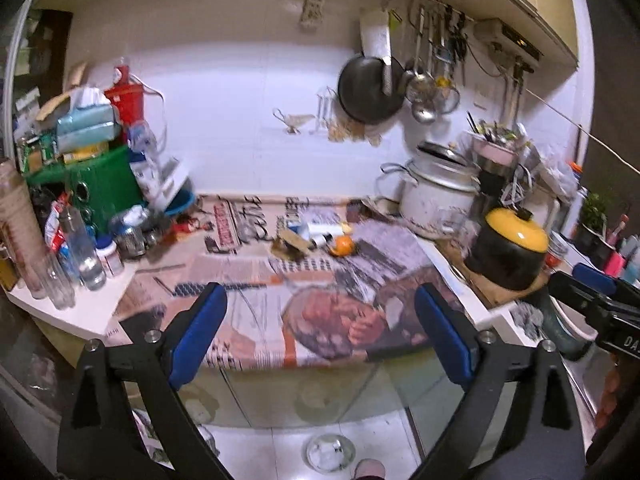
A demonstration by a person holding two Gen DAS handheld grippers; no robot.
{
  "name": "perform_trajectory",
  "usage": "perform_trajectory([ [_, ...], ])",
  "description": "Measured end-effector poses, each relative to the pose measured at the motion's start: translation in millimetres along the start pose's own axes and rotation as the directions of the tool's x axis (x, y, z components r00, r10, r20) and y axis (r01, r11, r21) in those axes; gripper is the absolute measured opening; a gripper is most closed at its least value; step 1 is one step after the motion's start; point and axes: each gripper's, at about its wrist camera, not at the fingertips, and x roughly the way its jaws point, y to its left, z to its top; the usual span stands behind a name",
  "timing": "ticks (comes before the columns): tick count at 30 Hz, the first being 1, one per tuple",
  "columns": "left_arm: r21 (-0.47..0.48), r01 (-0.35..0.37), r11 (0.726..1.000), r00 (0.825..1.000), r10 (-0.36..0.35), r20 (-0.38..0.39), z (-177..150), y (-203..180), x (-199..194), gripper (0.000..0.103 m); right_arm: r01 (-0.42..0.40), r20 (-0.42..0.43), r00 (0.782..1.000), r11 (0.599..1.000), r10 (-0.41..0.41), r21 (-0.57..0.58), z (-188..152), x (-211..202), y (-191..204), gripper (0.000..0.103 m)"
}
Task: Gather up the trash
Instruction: 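Raise both tools back up facing the counter, then reach the right tool to the orange peel while the left tool reaches the brown card box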
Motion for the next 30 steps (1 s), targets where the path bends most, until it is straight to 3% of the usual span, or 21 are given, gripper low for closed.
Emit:
perform_trajectory([
  [11, -0.014, -0.078, 0.997, 0.997, 0.078, -0.009, 48.7, -19.6, 92.4, 0.095, -0.065, 0.011, 0.998, 0.998, 0.065, 0.016, 51.5, 69.2, -49.3, 0.086],
  [16, -0.051, -0.126, 0.991, 0.991, 0.123, -0.052, 70.2, -31.2, 150.5, 0.095, -0.081, -0.018, 0.997, 0.996, 0.080, -0.039, 82.9, 113.5, -75.0, 0.086],
  [21, -0.043, -0.196, 0.980, 0.975, 0.190, -0.112, 74.3, -39.6, 204.1, 0.095, -0.090, -0.053, 0.995, 0.990, 0.085, -0.107, 98.2, 163.8, -90.1, 0.086],
  [27, 0.000, -0.224, 0.974, 0.950, 0.219, -0.224, 69.5, -28.9, 268.1, 0.095, -0.150, -0.156, 0.978, 0.988, 0.141, -0.045, 99.2, 221.2, -93.0, 0.086],
  [30, 0.011, -0.209, 0.978, 0.937, 0.204, -0.284, 65.1, -11.1, 309.6, 0.095, -0.134, -0.203, 0.971, 0.990, 0.124, -0.036, 97.2, 248.6, -87.4, 0.086],
])
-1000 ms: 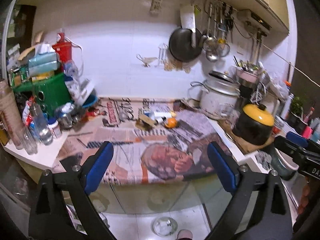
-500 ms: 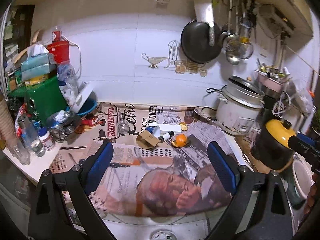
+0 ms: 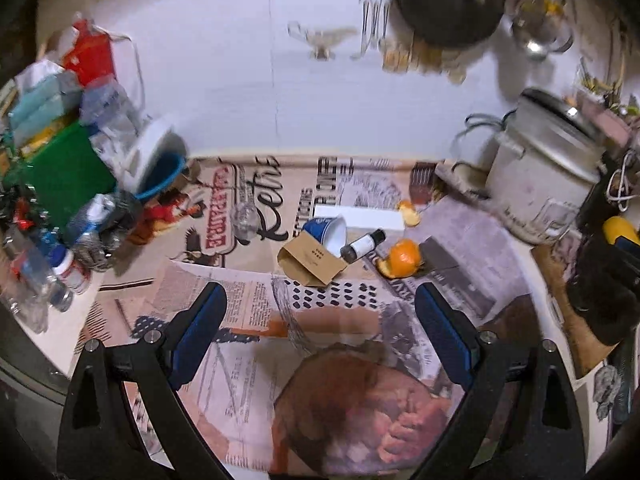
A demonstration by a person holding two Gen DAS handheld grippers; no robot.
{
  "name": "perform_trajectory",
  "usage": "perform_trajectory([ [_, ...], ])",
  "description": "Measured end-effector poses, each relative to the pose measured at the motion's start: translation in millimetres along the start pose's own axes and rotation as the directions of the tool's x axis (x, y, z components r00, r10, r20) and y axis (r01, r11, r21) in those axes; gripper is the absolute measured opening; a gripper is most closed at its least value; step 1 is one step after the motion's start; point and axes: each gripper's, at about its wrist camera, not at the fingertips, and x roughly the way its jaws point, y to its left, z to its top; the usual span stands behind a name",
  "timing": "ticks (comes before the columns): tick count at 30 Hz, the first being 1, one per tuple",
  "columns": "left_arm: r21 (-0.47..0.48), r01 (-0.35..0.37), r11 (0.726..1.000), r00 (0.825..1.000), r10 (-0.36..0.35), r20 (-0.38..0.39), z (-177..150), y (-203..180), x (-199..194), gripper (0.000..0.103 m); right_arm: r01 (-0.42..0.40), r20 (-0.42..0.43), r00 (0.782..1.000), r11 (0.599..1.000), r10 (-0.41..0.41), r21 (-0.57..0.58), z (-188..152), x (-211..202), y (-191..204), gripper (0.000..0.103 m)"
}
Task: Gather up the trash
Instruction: 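Reach the right tool to the orange peel while the left tool reaches the brown card box, then close the right tool on the orange peel while the left tool grasps the brown card box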
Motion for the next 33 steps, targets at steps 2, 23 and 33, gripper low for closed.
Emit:
perform_trajectory([
  [2, 0.010, 0.024, 1.000, 0.999, -0.023, -0.035, 5.2, 6.3, 24.9, 0.095, 0.023, -0.025, 0.999, 1.000, -0.022, 0.017, 0.2, 19.0, 4.2, 0.086],
  [23, 0.205, 0.169, 0.964, 0.948, -0.102, -0.303, 7.8, 16.5, 213.9, 0.095, 0.033, -0.344, 0.938, 0.980, 0.038, 0.196, -3.8, 198.8, 11.7, 0.086],
  [33, 0.166, 0.269, 0.949, 0.943, -0.224, -0.248, 20.2, 21.6, 218.8, 0.079, 0.038, -0.368, 0.927, 0.953, 0.079, 0.300, -3.3, 252.6, 3.7, 0.083],
])
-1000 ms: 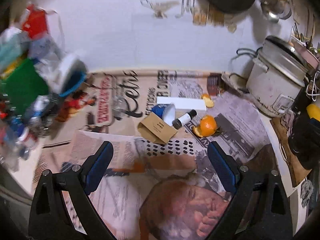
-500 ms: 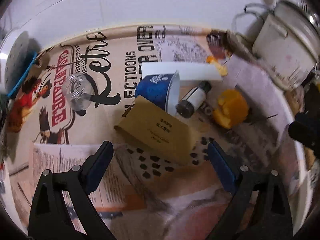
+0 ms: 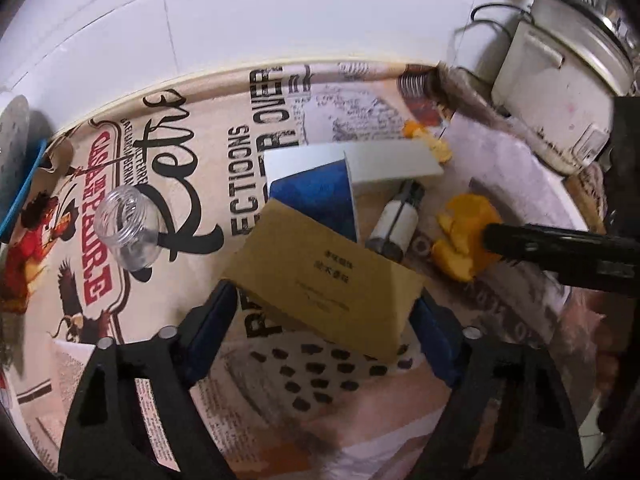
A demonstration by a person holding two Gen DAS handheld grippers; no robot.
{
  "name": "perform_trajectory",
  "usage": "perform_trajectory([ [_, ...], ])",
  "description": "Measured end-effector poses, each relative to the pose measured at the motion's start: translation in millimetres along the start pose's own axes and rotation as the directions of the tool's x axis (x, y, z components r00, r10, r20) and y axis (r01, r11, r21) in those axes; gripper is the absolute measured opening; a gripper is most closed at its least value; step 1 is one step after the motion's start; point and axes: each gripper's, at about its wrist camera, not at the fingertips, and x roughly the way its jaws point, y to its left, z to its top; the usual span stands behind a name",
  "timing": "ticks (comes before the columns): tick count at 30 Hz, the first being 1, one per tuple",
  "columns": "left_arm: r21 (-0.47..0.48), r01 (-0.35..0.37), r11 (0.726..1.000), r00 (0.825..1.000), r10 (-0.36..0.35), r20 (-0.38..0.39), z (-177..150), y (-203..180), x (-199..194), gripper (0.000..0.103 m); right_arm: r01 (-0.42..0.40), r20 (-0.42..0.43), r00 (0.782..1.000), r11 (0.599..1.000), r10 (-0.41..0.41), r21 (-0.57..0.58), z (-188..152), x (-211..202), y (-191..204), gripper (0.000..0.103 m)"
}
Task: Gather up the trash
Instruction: 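Close the right tool on the orange peel while the left tool grasps the brown card box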
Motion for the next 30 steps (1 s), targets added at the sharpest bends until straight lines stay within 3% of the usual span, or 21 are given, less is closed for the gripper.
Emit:
perform_trajectory([
  [2, -0.011, 0.007, 1.000, 1.000, -0.007, 0.003, 0.9, 1.7, 0.0, 0.075, -0.002, -0.003, 1.000, 1.000, 0.002, 0.005, 1.8, 6.9, 1.4, 0.076],
  [6, -0.025, -0.001, 1.000, 1.000, 0.002, 0.022, -0.5, 3.1, -5.9, 0.070, -0.052, -0.024, 0.998, 0.999, 0.052, 0.001, 2.1, 17.0, 6.4, 0.048],
  [12, -0.052, 0.011, 0.999, 0.999, -0.009, 0.044, -4.0, 1.0, -23.4, 0.067, -0.045, 0.008, 0.999, 0.997, 0.045, -0.067, -3.5, 7.4, 17.5, 0.031],
  [22, -0.058, -0.014, 0.998, 0.996, 0.019, 0.086, -11.2, -25.3, -62.1, 0.067, -0.055, 0.082, 0.995, 0.993, 0.064, -0.107, -18.7, -48.0, 8.7, 0.027],
  [30, -0.134, -0.054, 0.989, 0.975, 0.081, 0.209, -24.8, -77.4, -118.9, 0.067, -0.057, 0.170, 0.981, 0.978, 0.092, -0.201, -42.5, -128.9, -16.5, 0.027],
])
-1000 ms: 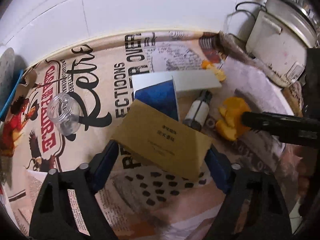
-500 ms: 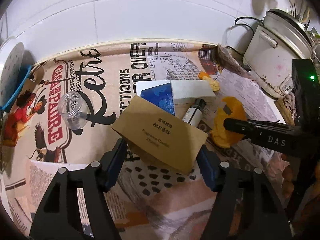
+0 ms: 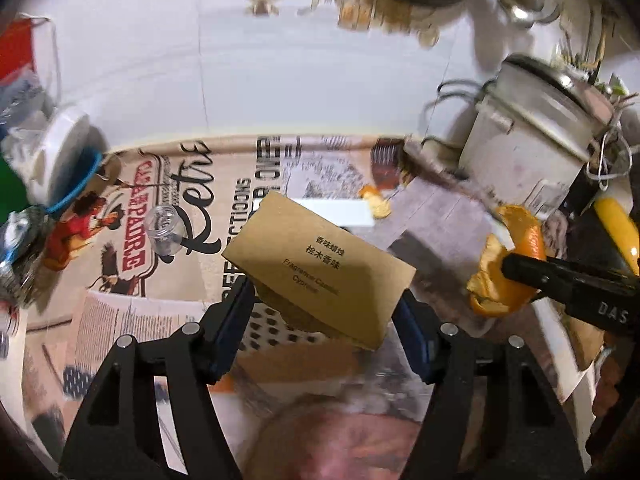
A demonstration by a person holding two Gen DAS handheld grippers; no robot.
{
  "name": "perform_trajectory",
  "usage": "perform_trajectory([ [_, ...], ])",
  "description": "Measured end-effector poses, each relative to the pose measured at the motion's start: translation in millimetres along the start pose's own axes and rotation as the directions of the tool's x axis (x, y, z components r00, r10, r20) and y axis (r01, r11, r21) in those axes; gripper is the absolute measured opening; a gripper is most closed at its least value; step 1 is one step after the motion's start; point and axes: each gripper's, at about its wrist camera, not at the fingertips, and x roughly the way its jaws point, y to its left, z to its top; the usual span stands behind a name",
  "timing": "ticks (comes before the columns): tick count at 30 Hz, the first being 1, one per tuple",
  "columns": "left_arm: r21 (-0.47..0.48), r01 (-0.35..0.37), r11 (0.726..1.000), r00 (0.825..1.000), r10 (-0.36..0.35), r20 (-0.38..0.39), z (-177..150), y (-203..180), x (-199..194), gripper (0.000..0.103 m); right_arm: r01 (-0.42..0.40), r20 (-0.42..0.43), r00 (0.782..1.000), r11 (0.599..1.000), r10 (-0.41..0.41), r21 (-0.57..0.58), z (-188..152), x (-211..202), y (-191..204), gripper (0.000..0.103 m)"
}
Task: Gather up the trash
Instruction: 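Close the right tool on the orange peel while the left tool grasps the brown card box, then carry the orange peel and card box down over the white floor bin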
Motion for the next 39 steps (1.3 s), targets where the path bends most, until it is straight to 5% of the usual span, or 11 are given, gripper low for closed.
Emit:
perform_trajectory([
  [10, -0.070, -0.084, 0.994, 0.990, 0.092, 0.111, -27.6, -54.0, -97.2, 0.067, -0.050, 0.120, 0.990, 0.987, 0.068, -0.153, -20.3, -97.2, 5.0, 0.027],
  [21, -0.050, -0.105, 0.993, 0.974, 0.113, 0.196, -54.1, -55.3, -177.1, 0.067, -0.103, 0.191, 0.972, 0.977, 0.138, -0.186, -63.1, -153.2, 42.4, 0.027],
  [39, 0.026, -0.081, 0.996, 0.988, 0.077, 0.131, -208.5, 9.8, -298.0, 0.068, -0.070, 0.160, 0.983, 0.993, 0.085, -0.100, -212.2, -192.0, 141.7, 0.028],
])
